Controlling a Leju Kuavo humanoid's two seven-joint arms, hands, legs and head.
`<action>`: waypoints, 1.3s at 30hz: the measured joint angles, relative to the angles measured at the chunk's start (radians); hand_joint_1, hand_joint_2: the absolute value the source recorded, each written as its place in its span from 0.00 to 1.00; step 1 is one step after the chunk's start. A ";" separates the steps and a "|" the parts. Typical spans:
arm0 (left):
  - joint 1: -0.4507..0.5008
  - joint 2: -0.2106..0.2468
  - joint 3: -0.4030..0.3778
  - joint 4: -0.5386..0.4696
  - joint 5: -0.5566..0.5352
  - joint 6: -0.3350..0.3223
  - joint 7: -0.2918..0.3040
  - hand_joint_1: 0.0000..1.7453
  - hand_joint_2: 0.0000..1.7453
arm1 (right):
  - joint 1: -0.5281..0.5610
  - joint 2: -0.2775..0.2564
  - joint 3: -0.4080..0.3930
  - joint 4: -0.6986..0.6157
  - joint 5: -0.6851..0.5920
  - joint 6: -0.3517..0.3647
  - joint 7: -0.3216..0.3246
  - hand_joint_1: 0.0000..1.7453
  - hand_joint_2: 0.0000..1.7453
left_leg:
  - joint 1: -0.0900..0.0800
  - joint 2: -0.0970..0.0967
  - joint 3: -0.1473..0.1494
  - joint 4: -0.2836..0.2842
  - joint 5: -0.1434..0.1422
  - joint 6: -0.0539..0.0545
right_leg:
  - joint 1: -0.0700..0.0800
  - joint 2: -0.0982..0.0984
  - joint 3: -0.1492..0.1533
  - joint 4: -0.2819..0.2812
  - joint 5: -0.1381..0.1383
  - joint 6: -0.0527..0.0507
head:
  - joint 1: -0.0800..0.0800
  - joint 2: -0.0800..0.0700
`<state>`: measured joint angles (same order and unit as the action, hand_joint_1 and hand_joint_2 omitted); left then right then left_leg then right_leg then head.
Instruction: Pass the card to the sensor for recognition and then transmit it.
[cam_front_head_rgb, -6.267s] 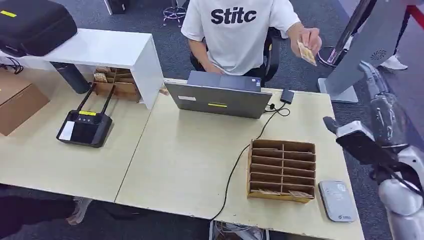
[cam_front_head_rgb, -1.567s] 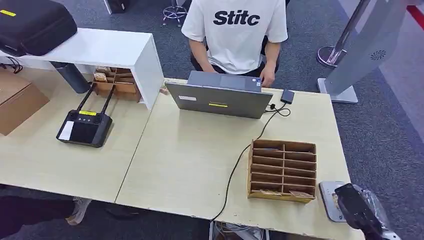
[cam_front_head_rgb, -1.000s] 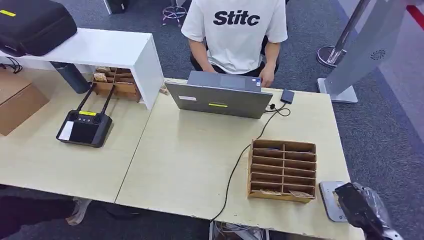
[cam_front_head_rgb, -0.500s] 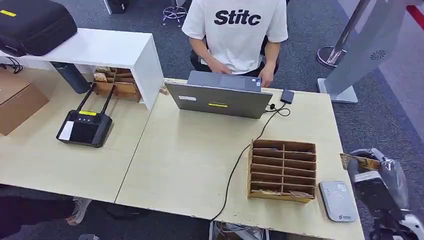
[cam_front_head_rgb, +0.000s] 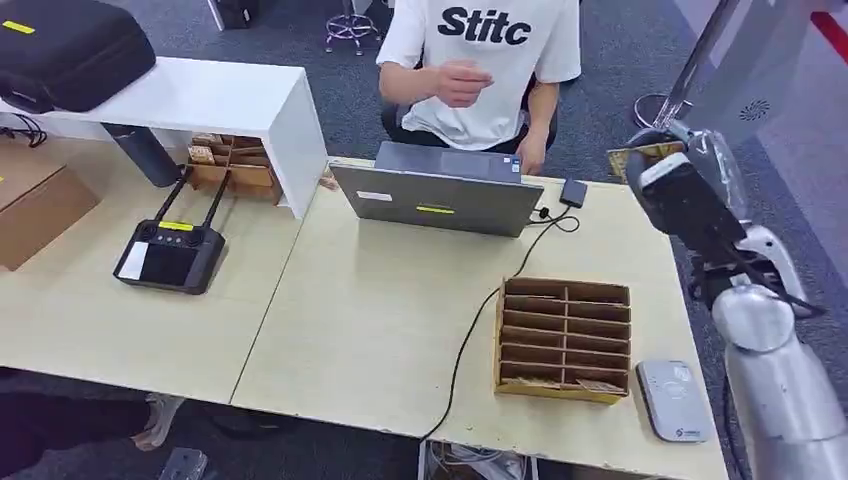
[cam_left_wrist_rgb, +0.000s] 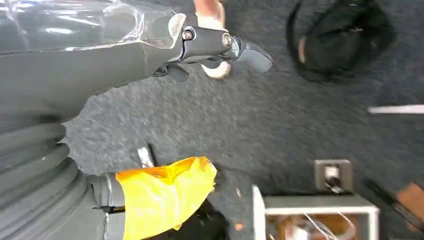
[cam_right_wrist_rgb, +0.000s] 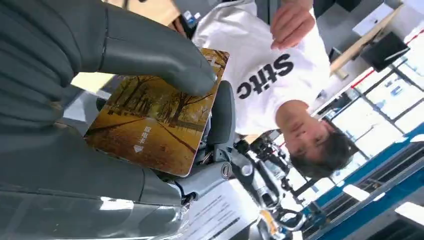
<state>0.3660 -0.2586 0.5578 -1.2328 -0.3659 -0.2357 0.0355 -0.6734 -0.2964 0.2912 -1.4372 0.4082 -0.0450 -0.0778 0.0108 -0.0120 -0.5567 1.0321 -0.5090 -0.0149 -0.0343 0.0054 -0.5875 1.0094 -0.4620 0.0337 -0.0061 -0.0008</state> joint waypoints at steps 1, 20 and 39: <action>-0.014 0.013 0.011 0.035 -0.011 0.002 -0.005 0.00 1.00 | -0.045 0.008 0.021 0.039 -0.005 0.005 0.008 1.00 1.00 | 0.000 0.000 0.000 0.000 0.000 0.000 | 0.000 0.000 0.000 0.000 0.000 0.000 | 0.000 0.000; -0.136 0.060 0.204 0.363 -0.142 -0.029 0.056 0.00 1.00 | -0.477 0.210 0.267 0.590 0.033 0.032 0.147 1.00 1.00 | 0.000 -0.002 -0.002 0.000 0.000 0.000 | 0.000 -0.001 -0.001 0.000 0.000 0.000 | 0.000 0.000; -0.202 0.065 0.343 0.437 -0.272 -0.052 -0.005 0.00 1.00 | -0.491 0.254 0.284 0.698 0.011 0.004 0.119 0.00 1.00 | 0.000 -0.002 -0.002 0.001 0.000 0.000 | 0.000 -0.001 -0.002 -0.001 0.000 0.000 | 0.000 0.000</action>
<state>0.1635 -0.1938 0.9003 -0.7954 -0.6378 -0.2876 0.0309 -1.1646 -0.0420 0.5753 -0.7389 0.4196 -0.0408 0.0412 0.0110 -0.0141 -0.5589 1.0327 -0.5091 -0.0149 -0.0341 0.0042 -0.5896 1.0088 -0.4621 0.0338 -0.0057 -0.0008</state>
